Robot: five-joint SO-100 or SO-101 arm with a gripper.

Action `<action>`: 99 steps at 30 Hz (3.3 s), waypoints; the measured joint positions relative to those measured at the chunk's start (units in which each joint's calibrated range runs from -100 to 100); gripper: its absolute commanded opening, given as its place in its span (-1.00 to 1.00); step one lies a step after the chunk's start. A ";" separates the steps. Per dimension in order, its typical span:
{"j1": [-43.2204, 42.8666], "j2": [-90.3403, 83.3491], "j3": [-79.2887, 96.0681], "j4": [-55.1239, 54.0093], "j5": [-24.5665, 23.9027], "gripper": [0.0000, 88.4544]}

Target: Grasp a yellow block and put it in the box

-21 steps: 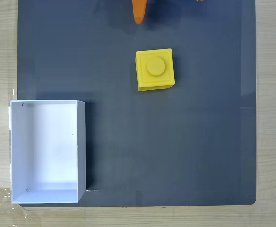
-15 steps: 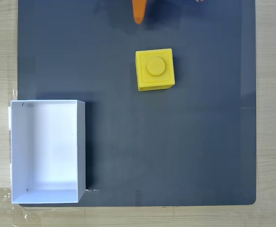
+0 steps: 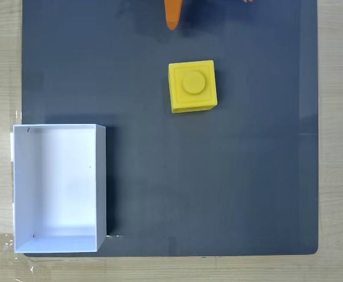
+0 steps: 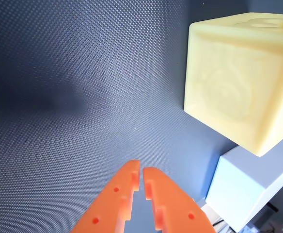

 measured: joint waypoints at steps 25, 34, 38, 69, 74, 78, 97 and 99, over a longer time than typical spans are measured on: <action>-0.09 60.51 -46.34 -11.68 0.00 -0.97; -3.42 75.35 -69.92 3.63 3.38 -0.85; -3.15 80.57 -74.44 9.52 6.81 -0.54; -5.67 110.41 -79.13 5.11 9.35 -0.04; -5.67 110.49 -79.13 4.67 9.30 -0.23; -5.58 110.49 -80.04 4.41 9.24 -0.44; -0.36 104.42 -106.87 3.55 5.28 -0.48; 2.25 104.42 -110.93 1.56 4.60 -0.49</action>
